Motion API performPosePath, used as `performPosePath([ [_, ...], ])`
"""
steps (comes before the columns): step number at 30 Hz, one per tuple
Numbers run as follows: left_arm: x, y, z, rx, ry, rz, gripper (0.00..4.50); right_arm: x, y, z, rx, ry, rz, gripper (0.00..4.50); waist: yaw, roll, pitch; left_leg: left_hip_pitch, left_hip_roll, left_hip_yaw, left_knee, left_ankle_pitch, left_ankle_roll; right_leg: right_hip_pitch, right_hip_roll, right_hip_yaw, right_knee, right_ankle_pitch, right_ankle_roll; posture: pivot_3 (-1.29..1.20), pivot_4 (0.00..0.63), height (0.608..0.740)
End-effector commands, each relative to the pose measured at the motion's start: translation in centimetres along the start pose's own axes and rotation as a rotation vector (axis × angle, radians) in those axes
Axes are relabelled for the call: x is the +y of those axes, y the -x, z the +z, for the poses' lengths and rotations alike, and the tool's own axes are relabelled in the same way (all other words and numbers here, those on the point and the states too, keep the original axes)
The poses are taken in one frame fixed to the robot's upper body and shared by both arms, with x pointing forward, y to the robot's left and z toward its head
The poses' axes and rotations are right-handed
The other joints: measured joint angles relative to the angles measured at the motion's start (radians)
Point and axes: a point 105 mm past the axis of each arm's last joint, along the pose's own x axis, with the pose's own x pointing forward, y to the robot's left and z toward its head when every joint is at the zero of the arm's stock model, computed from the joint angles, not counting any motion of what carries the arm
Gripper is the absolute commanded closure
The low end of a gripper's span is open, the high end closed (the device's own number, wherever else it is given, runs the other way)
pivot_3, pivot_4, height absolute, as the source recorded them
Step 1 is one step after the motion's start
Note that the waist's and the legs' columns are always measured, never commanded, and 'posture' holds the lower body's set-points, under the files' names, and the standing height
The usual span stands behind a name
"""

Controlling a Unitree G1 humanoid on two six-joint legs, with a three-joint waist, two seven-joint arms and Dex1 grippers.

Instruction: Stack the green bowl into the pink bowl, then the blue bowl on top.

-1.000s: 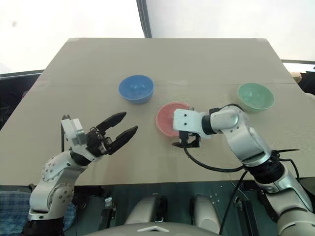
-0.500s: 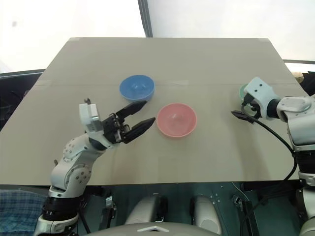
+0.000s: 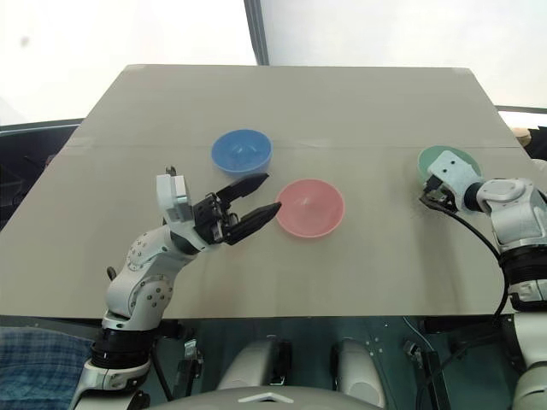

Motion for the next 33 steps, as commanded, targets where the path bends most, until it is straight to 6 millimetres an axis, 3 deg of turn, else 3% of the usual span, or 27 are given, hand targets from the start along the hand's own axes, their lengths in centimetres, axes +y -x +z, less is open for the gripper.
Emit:
performPosePath([
  [1,0.0,0.1,0.7,-0.018,-0.038,0.008,1.08,-0.8,0.4,1.0,-0.032,0.026,-0.022,3.54,0.000,0.000,0.000,0.000,0.000,0.000,0.000,0.000,0.000,0.000,0.000,0.000,0.000,0.000,0.000,0.00,0.150,0.740],
  [3,0.0,0.1,0.7,-0.018,-0.039,0.011,1.08,-0.8,0.3,0.9,-0.032,0.027,-0.020,4.29,0.000,0.000,0.000,0.000,0.000,0.000,0.000,0.000,0.000,0.000,0.000,0.000,0.000,0.000,0.000,0.00,0.150,0.740],
  [4,-0.1,0.1,0.7,-0.018,-0.039,0.013,1.08,-0.8,0.3,0.9,-0.033,0.027,-0.019,4.41,0.000,0.000,0.000,0.000,0.000,0.000,0.000,0.000,0.000,0.000,0.000,0.000,0.000,0.000,0.000,0.00,0.150,0.740],
  [10,-0.1,0.3,0.7,-0.012,-0.041,0.022,1.08,-0.2,0.3,1.9,-0.059,0.112,-0.008,4.41,0.000,0.000,0.000,0.000,0.000,0.000,0.000,0.000,0.000,0.000,0.000,0.000,0.000,0.000,0.000,0.00,0.150,0.740],
  [13,0.2,0.7,0.7,-0.001,-0.048,0.037,1.08,0.9,0.9,4.6,-0.123,0.205,0.027,4.41,0.000,0.000,0.000,0.000,0.000,0.000,0.000,0.000,0.000,0.000,0.000,0.000,0.000,0.000,0.000,0.00,0.150,0.740],
  [18,0.5,2.4,0.7,0.040,-0.064,0.077,1.08,5.4,3.3,11.7,-0.292,0.385,0.147,4.41,-0.003,0.000,0.000,0.000,0.001,0.000,0.000,0.000,0.000,-0.001,0.000,0.000,0.000,0.000,0.000,0.00,0.150,0.740],
  [22,0.6,4.3,0.8,0.085,-0.073,0.123,1.08,9.6,4.8,14.7,-0.362,0.468,0.251,4.41,-0.001,0.000,0.000,0.000,0.002,-0.001,-0.001,0.000,0.000,-0.001,0.001,0.000,0.000,0.000,0.000,0.00,0.150,0.740],
  [28,1.3,6.8,1.0,0.143,-0.092,0.191,1.08,14.2,6.5,17.6,-0.438,0.532,0.370,4.41,0.002,0.000,0.000,0.000,0.001,-0.002,0.000,-0.001,0.001,-0.002,-0.002,-0.001,-0.001,0.000,0.000,0.00,0.150,0.740],
  [33,1.3,7.8,0.9,0.177,-0.105,0.204,1.08,16.3,6.8,18.6,-0.462,0.562,0.416,4.41,0.000,0.000,0.000,0.000,0.000,-0.002,-0.001,-0.001,0.001,-0.002,-0.003,-0.001,-0.001,0.000,0.000,0.00,0.150,0.740],
])
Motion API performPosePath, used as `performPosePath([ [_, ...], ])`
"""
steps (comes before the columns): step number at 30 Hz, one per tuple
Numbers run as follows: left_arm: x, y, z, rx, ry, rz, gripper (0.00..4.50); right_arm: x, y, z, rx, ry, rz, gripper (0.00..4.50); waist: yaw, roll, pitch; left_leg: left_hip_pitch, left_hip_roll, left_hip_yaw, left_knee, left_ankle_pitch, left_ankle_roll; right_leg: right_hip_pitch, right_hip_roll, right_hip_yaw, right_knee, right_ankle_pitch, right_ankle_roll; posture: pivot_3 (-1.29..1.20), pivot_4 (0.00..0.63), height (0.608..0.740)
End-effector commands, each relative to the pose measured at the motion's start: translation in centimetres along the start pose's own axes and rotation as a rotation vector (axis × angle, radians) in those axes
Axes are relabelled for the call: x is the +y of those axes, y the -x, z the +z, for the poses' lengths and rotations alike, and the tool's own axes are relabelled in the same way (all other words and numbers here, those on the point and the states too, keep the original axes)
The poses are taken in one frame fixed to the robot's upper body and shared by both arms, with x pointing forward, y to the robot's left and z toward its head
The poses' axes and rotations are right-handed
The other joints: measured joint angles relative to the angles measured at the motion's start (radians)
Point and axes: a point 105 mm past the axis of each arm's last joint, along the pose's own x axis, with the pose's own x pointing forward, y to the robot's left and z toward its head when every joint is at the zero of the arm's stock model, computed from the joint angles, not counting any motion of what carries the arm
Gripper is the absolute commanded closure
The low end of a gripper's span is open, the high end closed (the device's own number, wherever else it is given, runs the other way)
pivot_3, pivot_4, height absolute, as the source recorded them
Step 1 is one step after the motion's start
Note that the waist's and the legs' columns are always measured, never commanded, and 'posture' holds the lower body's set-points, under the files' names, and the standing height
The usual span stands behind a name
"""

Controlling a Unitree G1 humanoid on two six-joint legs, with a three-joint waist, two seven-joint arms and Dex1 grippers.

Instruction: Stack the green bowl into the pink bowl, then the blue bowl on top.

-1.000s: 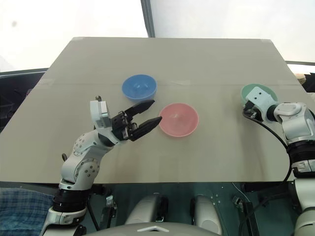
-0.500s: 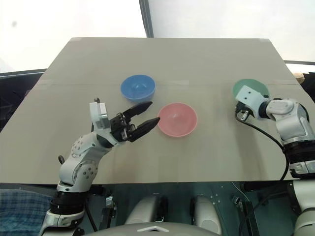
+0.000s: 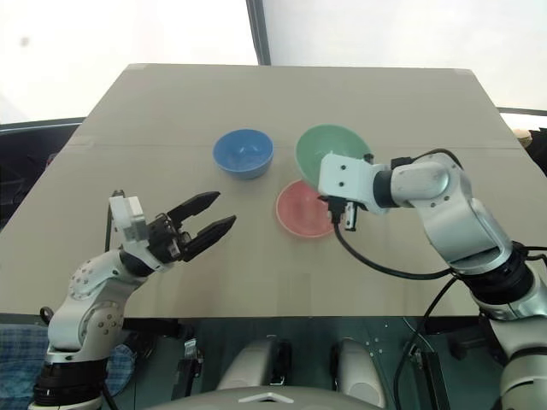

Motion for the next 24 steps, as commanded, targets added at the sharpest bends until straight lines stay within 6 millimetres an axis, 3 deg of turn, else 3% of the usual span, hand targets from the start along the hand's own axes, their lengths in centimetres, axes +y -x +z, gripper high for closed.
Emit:
performPosePath([
  [1,-0.1,0.4,1.1,-0.021,-0.051,-0.004,1.08,-0.1,0.0,1.9,-0.040,0.045,-0.014,4.41,-0.001,0.000,0.000,0.000,0.000,0.000,0.000,0.000,0.000,0.000,0.000,0.000,0.000,0.000,0.000,0.00,0.150,0.740],
  [5,-0.1,0.3,1.1,-0.024,-0.050,-0.001,1.08,0.1,-0.1,2.4,-0.051,0.049,-0.005,3.13,-0.001,0.000,0.000,0.000,0.000,0.000,0.000,0.000,0.000,0.000,0.000,0.000,0.000,0.000,0.000,0.00,0.150,0.740],
  [7,-0.2,0.3,1.1,-0.026,-0.048,-0.002,1.08,0.1,0.0,2.6,-0.051,0.045,0.000,2.19,-0.001,0.000,0.000,0.000,0.000,0.000,0.000,0.000,0.000,0.000,0.000,0.000,0.000,0.000,0.000,0.00,0.150,0.740],
  [8,-0.2,0.3,1.0,-0.027,-0.047,-0.002,1.08,0.2,0.1,2.7,-0.053,0.045,0.004,1.99,-0.001,0.000,0.000,0.000,0.000,0.000,0.000,0.000,0.000,0.000,0.000,0.000,0.000,0.000,0.000,0.00,0.150,0.740],
  [13,-0.2,0.1,0.9,-0.031,-0.043,-0.005,1.08,0.4,1.7,3.4,-0.120,-0.054,0.028,1.99,-0.002,0.000,0.000,0.000,0.000,0.000,-0.001,0.000,0.000,-0.001,0.000,0.000,0.000,0.000,0.000,0.00,0.150,0.740],
  [18,0.3,-0.4,0.9,-0.032,-0.060,0.012,1.08,-1.3,4.6,3.5,-0.234,-0.212,-0.054,1.99,0.000,0.000,0.000,0.000,0.000,0.000,-0.001,-0.002,0.003,0.000,0.000,0.000,0.000,0.000,0.000,0.00,0.150,0.740],
  [24,2.3,-1.9,0.0,0.039,-0.074,0.091,1.08,-2.6,8.1,2.8,-0.323,-0.388,-0.139,1.99,-0.001,0.000,0.000,0.000,0.000,0.000,-0.001,-0.002,0.004,0.000,0.000,0.000,0.000,0.000,0.000,0.00,0.150,0.740],
])
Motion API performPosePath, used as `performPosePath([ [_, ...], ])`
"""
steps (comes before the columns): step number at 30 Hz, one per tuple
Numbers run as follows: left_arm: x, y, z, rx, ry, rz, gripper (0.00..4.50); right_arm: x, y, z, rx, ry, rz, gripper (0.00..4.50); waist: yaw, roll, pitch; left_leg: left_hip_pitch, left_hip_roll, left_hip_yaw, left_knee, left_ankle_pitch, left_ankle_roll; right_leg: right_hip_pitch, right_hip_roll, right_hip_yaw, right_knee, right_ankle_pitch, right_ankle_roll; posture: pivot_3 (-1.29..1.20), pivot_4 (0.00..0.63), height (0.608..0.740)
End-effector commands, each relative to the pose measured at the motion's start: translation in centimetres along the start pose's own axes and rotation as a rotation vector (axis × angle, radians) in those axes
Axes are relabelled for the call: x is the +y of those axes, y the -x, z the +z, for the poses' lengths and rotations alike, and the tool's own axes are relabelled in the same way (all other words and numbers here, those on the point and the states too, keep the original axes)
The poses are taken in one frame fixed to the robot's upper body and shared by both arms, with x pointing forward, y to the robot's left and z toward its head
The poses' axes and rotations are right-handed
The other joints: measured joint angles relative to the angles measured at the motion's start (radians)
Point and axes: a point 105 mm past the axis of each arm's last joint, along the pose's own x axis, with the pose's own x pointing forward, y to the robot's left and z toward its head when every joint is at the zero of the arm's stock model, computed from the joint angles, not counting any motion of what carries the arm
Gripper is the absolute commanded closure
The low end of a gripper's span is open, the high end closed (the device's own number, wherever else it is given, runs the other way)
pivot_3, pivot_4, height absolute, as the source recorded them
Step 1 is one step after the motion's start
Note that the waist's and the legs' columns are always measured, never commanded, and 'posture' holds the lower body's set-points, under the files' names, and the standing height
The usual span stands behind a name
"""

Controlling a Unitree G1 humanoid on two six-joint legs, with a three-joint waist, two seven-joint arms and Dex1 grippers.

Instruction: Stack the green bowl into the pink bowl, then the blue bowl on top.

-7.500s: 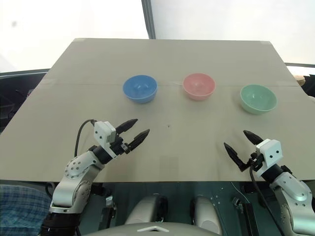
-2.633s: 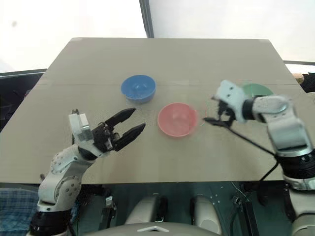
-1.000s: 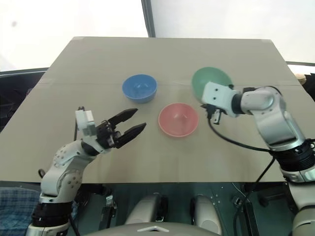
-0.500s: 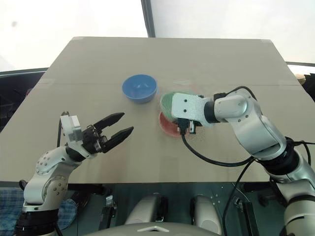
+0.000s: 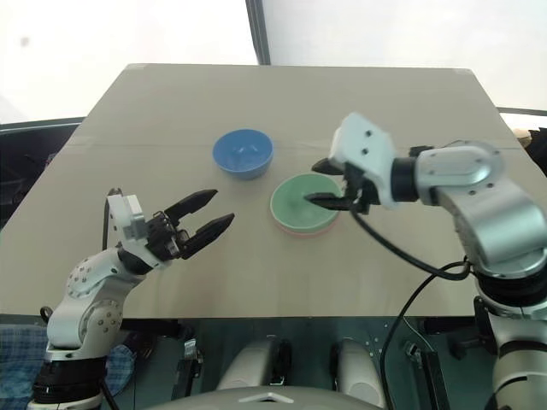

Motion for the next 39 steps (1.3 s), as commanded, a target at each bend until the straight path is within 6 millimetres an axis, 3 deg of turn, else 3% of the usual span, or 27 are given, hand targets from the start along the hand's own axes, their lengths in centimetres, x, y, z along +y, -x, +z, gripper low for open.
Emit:
performPosePath([
  [1,1.2,-0.7,-1.0,0.076,-0.026,0.055,1.08,-0.6,2.2,0.9,-0.071,-0.058,-0.057,1.99,-0.001,0.000,0.000,0.000,0.000,0.000,0.000,0.000,0.000,0.000,0.000,0.000,0.000,0.000,0.000,0.00,0.150,0.740],
  [7,3.9,-2.8,-3.5,0.288,-0.201,0.087,1.08,-1.2,5.9,-0.6,-0.094,-0.180,-0.153,1.99,0.002,0.000,0.000,-0.001,0.000,0.000,-0.001,0.000,0.000,0.000,0.000,0.000,0.000,0.000,0.000,0.00,0.150,0.740],
  [12,5.4,-6.1,-3.1,0.321,-0.377,0.047,1.08,-0.9,7.8,-1.7,-0.057,-0.205,-0.219,1.99,0.007,-0.001,0.000,-0.002,-0.001,0.000,0.000,0.000,0.001,0.000,-0.001,0.000,0.000,0.000,0.000,0.00,0.150,0.740],
  [17,5.8,-8.6,-3.1,0.358,-0.487,-0.016,1.08,-0.9,8.2,-2.0,-0.048,-0.205,-0.259,1.99,0.000,-0.001,0.000,-0.002,0.000,0.000,0.000,0.000,0.001,0.000,0.000,0.000,0.000,0.000,0.000,0.00,0.150,0.740],
  [22,5.9,-9.4,-3.7,0.396,-0.521,-0.057,1.08,-0.8,8.4,-1.8,-0.048,-0.200,-0.282,1.99,0.000,-0.001,0.000,-0.002,0.000,0.000,-0.001,0.000,0.001,-0.001,0.000,0.000,0.000,0.000,0.000,0.00,0.150,0.740],
  [29,7.8,-9.3,-4.5,0.483,-0.560,-0.032,1.08,-0.8,8.6,-2.2,-0.027,-0.201,-0.311,1.99,0.004,-0.002,0.000,-0.003,0.000,0.000,0.001,0.000,0.001,0.000,0.000,0.000,0.000,0.000,0.001,0.00,0.150,0.740],
  [36,8.2,-9.3,-5.7,0.539,-0.529,-0.041,1.08,-0.9,8.6,-2.5,-0.017,-0.201,-0.325,1.99,0.002,-0.002,0.000,-0.003,0.000,0.000,0.001,0.000,0.001,0.000,0.000,0.000,0.000,0.000,0.001,0.00,0.150,0.740],
  [39,8.3,-9.6,-5.9,0.552,-0.512,-0.048,2.22,-0.9,8.6,-2.5,-0.016,-0.199,-0.324,1.83,0.003,-0.002,0.000,-0.003,0.000,0.000,0.001,0.000,0.001,0.000,0.000,0.000,0.000,0.000,0.001,0.00,0.150,0.740],
])
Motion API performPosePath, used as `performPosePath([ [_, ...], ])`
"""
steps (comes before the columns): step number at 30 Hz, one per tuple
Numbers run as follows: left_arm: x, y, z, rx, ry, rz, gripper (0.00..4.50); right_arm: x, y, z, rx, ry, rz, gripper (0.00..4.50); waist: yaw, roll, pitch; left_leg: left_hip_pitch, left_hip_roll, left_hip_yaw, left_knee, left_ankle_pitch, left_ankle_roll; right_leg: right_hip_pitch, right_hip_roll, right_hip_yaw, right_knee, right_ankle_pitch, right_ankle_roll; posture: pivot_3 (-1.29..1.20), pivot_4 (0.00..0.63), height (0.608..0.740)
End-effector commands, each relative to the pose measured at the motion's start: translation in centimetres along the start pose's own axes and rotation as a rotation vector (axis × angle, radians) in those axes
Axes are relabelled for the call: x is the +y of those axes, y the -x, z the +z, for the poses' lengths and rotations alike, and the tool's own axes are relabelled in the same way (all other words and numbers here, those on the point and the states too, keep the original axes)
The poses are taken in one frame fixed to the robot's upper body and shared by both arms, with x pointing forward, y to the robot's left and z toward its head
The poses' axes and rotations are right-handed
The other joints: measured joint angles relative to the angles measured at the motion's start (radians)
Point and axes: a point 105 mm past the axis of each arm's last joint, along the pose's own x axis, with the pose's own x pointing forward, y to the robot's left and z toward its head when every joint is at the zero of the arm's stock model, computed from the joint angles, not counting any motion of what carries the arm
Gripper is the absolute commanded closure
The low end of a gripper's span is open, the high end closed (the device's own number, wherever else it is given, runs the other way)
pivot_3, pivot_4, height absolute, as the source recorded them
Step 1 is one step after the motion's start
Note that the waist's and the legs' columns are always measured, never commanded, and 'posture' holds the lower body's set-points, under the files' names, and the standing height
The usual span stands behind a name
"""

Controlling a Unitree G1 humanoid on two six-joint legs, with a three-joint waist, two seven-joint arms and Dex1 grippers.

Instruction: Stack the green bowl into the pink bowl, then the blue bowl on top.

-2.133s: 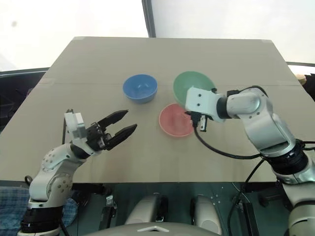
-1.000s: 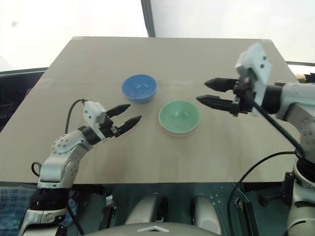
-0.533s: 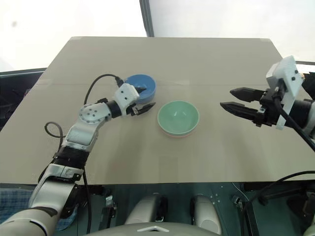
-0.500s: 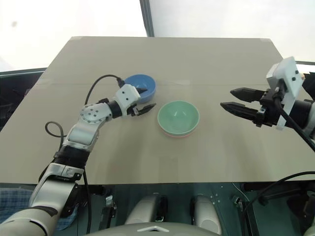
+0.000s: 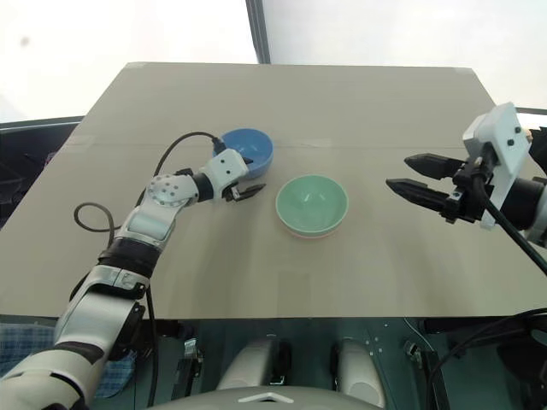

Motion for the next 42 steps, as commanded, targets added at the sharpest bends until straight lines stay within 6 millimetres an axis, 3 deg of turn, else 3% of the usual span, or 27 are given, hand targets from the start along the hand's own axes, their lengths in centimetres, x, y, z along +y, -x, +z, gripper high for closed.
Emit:
performPosePath([
  [1,0.8,-0.3,1.1,-0.013,-0.025,0.000,2.73,-0.1,0.5,1.0,-0.031,0.047,-0.021,1.83,0.001,0.000,0.000,0.000,0.000,0.000,0.000,0.000,0.000,0.000,0.000,0.000,0.000,0.000,0.000,0.00,0.150,0.740],
  [5,0.9,-0.4,1.0,-0.003,-0.033,-0.005,4.45,-0.1,0.5,1.0,-0.029,0.046,-0.019,1.83,0.000,0.000,0.000,0.000,0.000,0.000,0.000,0.000,0.000,0.000,0.000,0.000,0.000,0.000,0.000,0.00,0.150,0.740],
  [12,1.0,-0.3,1.3,-0.004,-0.045,-0.034,4.45,-0.1,0.7,0.8,-0.024,0.041,-0.023,1.83,0.000,0.000,0.000,0.000,0.000,0.000,0.000,0.000,0.000,0.000,0.000,0.000,0.000,0.000,0.000,0.00,0.150,0.740],
  [19,2.6,-0.7,6.3,-0.146,-0.171,-0.060,4.45,-0.3,0.7,0.8,-0.023,0.040,-0.019,1.83,0.003,-0.002,0.001,-0.001,0.000,0.000,0.002,0.000,0.000,0.000,0.000,-0.001,0.001,0.000,0.000,0.00,0.150,0.740],
  [25,-0.2,-0.1,11.3,-0.331,-0.357,-0.273,4.45,-0.1,0.6,0.8,-0.020,0.043,-0.016,1.83,0.000,-0.002,0.001,-0.001,0.000,0.000,0.002,0.002,-0.002,0.000,0.001,0.000,0.000,0.000,0.001,0.00,0.150,0.740],
  [29,-4.3,1.6,12.3,-0.406,-0.512,-0.538,4.45,-0.1,0.7,0.7,-0.016,0.043,-0.020,1.83,-0.001,-0.002,0.001,-0.001,0.000,0.001,0.002,0.002,-0.003,0.000,0.001,0.000,0.000,0.000,0.001,0.00,0.150,0.740],
  [36,-6.5,2.6,13.5,-0.468,-0.590,-0.673,4.45,0.0,0.8,0.7,-0.015,0.042,-0.029,1.83,-0.001,-0.002,0.001,0.000,0.000,0.000,0.003,0.001,-0.002,0.001,0.002,0.000,0.002,0.000,0.001,0.00,0.150,0.740],
  [37,-6.6,2.7,13.5,-0.473,-0.592,-0.679,3.63,0.0,0.8,0.7,-0.015,0.042,-0.030,1.83,-0.001,-0.002,0.001,0.000,0.000,0.000,0.004,0.000,0.001,0.001,0.002,0.000,0.002,0.000,0.001,0.00,0.150,0.740],
  [39,-6.9,3.0,13.5,-0.482,-0.602,-0.705,3.04,0.0,0.8,0.6,-0.015,0.041,-0.030,1.83,0.000,-0.002,0.001,0.000,0.000,0.001,0.004,0.000,0.001,0.002,0.003,0.000,0.003,0.000,0.001,0.00,0.150,0.740],
  [42,-7.3,3.3,14.7,-0.593,-0.621,-0.669,1.68,0.0,0.9,0.6,-0.014,0.040,-0.032,1.83,0.000,-0.002,0.001,0.000,0.000,0.000,0.005,0.000,0.001,0.002,0.003,0.000,0.003,0.000,0.001,0.00,0.150,0.740],
])
